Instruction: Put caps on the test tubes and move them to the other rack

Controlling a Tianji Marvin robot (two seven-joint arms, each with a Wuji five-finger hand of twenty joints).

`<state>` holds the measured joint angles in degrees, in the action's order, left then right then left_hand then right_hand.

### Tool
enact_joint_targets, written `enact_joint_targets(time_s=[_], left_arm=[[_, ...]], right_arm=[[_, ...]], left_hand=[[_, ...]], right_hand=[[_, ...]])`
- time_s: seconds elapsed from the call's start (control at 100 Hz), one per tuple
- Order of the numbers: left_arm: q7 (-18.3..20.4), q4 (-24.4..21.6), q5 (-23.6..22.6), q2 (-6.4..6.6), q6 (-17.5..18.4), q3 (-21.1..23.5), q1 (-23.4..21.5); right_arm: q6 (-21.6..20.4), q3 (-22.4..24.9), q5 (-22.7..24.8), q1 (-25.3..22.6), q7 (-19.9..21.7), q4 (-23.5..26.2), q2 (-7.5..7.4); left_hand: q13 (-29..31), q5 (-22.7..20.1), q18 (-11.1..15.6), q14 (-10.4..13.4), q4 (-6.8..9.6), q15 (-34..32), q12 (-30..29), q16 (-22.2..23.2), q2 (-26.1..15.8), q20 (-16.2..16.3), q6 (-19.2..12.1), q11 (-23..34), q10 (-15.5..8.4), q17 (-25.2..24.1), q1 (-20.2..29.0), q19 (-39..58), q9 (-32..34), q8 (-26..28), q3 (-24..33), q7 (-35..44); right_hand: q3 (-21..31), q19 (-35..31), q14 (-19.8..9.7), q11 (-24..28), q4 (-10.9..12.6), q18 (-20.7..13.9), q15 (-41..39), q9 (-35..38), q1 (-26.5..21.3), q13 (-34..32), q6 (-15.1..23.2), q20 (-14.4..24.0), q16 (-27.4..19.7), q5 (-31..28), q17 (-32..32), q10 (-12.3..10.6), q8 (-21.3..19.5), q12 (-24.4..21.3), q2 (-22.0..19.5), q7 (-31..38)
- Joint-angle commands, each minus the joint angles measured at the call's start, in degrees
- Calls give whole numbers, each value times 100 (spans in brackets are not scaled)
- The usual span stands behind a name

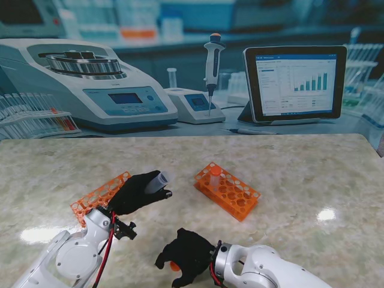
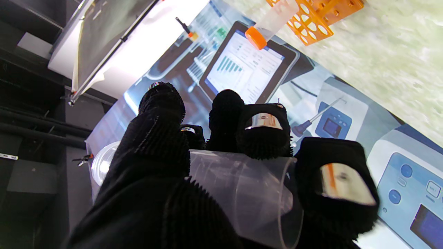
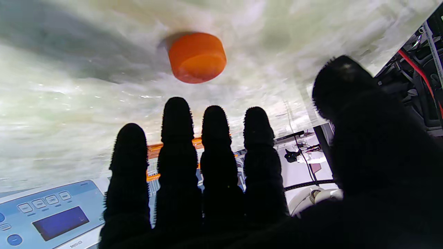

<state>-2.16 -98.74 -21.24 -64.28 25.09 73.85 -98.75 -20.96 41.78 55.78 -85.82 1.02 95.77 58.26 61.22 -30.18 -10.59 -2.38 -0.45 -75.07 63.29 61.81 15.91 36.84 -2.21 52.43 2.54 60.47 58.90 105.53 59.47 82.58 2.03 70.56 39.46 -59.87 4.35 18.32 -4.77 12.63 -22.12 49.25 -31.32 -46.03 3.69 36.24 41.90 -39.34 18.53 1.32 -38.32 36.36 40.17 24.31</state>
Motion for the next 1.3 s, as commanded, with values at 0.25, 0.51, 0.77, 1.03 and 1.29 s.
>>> enact_joint_targets(time_s=[0.25, 0.51, 0.77, 1.03, 1.29], left_arm=[[36, -56, -34, 25, 29, 21, -40], [57, -44, -44, 31, 6, -34, 3], [69, -11, -49, 33, 24, -59, 38], [53, 24, -46, 27, -8, -113, 94], [56, 58, -39, 24, -61, -164, 153]], right_arm=[[40, -278, 161, 154, -107, -139, 22], [117, -407, 465, 225, -189, -198, -27], [246, -512, 704, 271, -343, -234, -50], [358, -564, 808, 324, -411, -279, -55], [409, -547, 726, 420, -400, -414, -30]], left_hand=[[376, -63, 1031, 322, 70, -649, 112, 33, -362, 81, -276, 200, -103, 226, 113, 1218, 206, 164, 72, 393], [376, -53, 1022, 322, 71, -650, 107, 31, -365, 74, -281, 201, -118, 223, 103, 1202, 198, 164, 72, 388], [374, -45, 1011, 329, 74, -635, 104, 24, -361, 65, -301, 205, -127, 221, 98, 1187, 199, 168, 74, 383], [375, -45, 999, 331, 79, -631, 103, 23, -375, 38, -302, 208, -137, 222, 93, 1169, 188, 172, 80, 381], [375, -45, 994, 331, 82, -630, 102, 23, -367, 25, -302, 209, -139, 221, 97, 1172, 184, 173, 83, 380]], right_hand=[[178, -305, -139, 216, -110, -207, -391, -213, 111, 187, 73, 295, 293, -169, 30, 7, -221, 254, 422, 82], [226, -521, -161, 371, -121, -307, -688, -267, 92, 342, 144, 512, 555, -263, 51, -19, -355, 479, 495, 176], [343, -728, -207, 554, -122, -376, -1004, -156, -75, 278, 276, 672, 747, -386, 167, -103, -517, 661, 567, 334], [510, -878, -246, 675, -107, -459, -1251, -11, -384, 151, 379, 751, 877, -525, 334, -162, -634, 755, 466, 465], [540, -946, -246, 751, -510, -516, -1435, 187, -1090, 9, 542, 717, 967, -530, 529, -165, -240, 808, 384, 999]])
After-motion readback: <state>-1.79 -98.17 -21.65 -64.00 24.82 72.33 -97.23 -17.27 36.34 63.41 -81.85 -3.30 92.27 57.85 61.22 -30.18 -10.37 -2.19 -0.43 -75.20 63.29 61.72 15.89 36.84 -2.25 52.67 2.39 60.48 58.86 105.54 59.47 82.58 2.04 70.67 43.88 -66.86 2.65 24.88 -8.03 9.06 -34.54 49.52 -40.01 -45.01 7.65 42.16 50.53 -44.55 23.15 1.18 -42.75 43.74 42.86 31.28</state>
